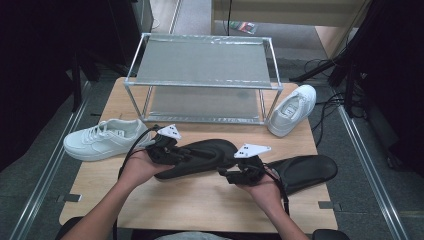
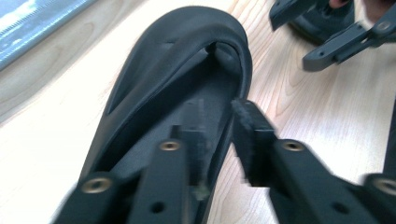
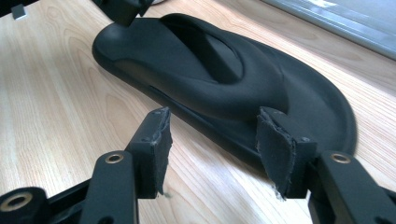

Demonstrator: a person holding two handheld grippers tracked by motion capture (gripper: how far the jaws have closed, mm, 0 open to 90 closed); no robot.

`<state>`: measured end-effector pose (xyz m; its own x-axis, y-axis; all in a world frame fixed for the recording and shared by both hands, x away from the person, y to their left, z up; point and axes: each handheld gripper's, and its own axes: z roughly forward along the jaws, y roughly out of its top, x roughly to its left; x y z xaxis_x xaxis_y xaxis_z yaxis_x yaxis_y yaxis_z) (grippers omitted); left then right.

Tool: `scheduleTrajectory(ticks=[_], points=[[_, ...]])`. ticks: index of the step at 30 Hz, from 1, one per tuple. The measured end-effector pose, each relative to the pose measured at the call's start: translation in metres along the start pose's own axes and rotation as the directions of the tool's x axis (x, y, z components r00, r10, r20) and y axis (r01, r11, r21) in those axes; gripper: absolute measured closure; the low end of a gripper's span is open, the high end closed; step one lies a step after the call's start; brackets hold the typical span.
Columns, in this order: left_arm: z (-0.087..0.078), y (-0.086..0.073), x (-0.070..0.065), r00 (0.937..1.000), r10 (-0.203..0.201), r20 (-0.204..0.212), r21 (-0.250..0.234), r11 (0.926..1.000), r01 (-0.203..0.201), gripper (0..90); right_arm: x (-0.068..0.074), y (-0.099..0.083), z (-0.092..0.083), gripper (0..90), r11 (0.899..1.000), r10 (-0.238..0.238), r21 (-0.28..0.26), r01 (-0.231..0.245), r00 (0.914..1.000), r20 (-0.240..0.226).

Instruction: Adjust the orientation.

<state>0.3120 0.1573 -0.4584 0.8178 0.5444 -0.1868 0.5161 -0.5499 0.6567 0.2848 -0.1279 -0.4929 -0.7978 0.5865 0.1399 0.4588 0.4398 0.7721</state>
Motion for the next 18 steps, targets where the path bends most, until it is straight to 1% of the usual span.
scheduleTrajectory(ticks=[1, 2, 4, 7, 9, 10, 11, 13, 14, 15, 18], points=[[-0.001, -0.002, 0.001, 0.9999, -0.007, 0.009, -0.004, 1.0, 0.007, 80.3, 0.0, 0.001, 0.002, 47.1, 1.0, -0.002, -0.002, 0.002, 1.0, -0.004], [-0.002, -0.003, 0.001, 0.9999, -0.005, 0.009, 0.001, 1.0, 0.005, 83.0, 0.0, 0.002, 0.004, 47.0, 1.0, 0.002, -0.004, -0.002, 0.9999, -0.01], [0.0, -0.007, 0.003, 0.9999, -0.008, 0.009, 0.018, 0.9998, 0.008, 85.7, 0.001, 0.004, 0.006, 47.6, 1.0, 0.01, -0.005, -0.01, 0.9998, -0.015], [0.002, -0.013, 0.006, 0.9997, -0.021, 0.01, 0.042, 0.9989, 0.02, 87.7, 0.001, 0.007, 0.008, 52.2, 1.0, 0.003, -0.012, -0.003, 0.9997, -0.024], [0.004, -0.017, 0.007, 0.9996, -0.026, 0.008, 0.046, 0.9986, 0.025, 88.1, 0.001, 0.009, 0.01, 57.0, 1.0, -0.002, -0.016, 0.001, 0.9996, -0.029], [0.005, -0.018, 0.008, 0.9995, -0.03, 0.013, 0.046, 0.9985, 0.029, 88.2, 0.002, 0.01, 0.011, 60.5, 1.0, 0.001, -0.012, -0.002, 0.9994, -0.034], [0.006, -0.02, 0.009, 0.999, -0.04, 0.02, 0.04, 0.9985, 0.039, 88.2, 0.003, 0.011, 0.013, 62.8, 1.0, -0.001, -0.013, 0.001, 0.9993, -0.037], [0.007, -0.025, 0.011, 0.9977, -0.057, 0.036, 0.024, 0.9981, 0.056, 89.0, 0.005, 0.012, 0.016, 69.7, 1.0, 0.009, -0.002, -0.009, 0.9988, -0.047], [0.009, -0.027, 0.013, 0.9978, -0.061, 0.024, 0.027, 0.9978, 0.06, 89.7, 0.006, 0.013, 0.017, 73.2, 1.0, 0.01, 0.008, -0.01, 0.9989, -0.046], [0.011, -0.028, 0.015, 0.9978, -0.064, 0.021, 0.041, 0.9972, 0.063, 90.0, 0.007, 0.014, 0.018, 77.9, 1.0, 0.006, 0.011, -0.006, 0.9988, -0.048], [0.016, -0.031, 0.017, 0.9977, -0.068, 0.008, 0.057, 0.9961, 0.067, 90.0, 0.011, 0.015, 0.023, 87.9, 1.0, -0.003, 0.018, 0.004, 0.9989, -0.047]])
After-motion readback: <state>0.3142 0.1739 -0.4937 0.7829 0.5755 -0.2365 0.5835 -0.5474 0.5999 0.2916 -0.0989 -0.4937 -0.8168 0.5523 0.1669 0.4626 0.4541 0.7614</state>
